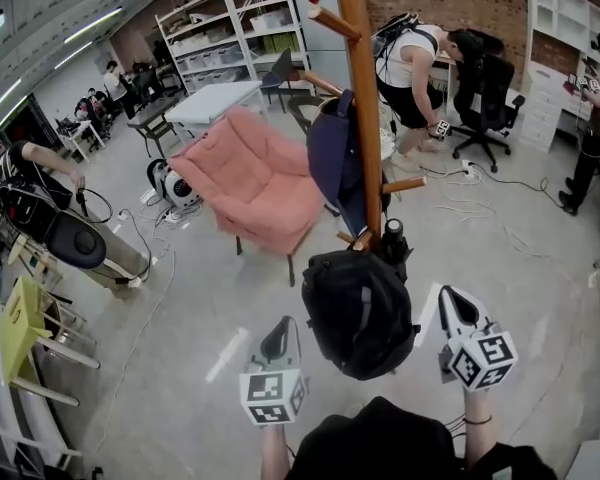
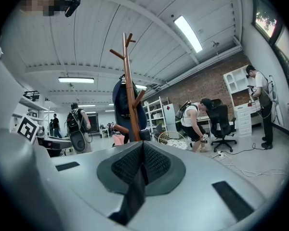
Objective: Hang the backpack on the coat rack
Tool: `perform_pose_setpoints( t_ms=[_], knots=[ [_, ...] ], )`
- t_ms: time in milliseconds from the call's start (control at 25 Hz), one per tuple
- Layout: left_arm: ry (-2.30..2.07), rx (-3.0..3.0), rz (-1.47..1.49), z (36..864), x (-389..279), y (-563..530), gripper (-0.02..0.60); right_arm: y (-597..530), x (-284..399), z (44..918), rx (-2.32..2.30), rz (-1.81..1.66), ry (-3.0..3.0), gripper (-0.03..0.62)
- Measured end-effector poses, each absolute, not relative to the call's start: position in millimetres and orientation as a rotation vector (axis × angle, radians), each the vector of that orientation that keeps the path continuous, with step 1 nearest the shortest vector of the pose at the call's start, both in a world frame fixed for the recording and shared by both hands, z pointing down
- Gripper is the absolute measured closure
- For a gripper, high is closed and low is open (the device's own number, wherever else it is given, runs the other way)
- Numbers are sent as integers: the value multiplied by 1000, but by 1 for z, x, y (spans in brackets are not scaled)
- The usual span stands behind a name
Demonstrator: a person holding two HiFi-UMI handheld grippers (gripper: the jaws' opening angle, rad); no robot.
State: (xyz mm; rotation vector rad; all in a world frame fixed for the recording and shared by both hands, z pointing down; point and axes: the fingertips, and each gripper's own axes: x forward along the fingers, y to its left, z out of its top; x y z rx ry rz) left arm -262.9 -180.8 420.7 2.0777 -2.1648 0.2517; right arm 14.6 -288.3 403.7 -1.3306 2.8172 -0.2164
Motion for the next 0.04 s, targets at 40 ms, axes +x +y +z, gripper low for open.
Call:
perform_pose_setpoints(
  t_ms=[40],
  knots=[
    [-2166, 2077, 250, 421, -263, -181, 561, -289, 14, 404, -1329, -217, 2817, 582]
  ],
)
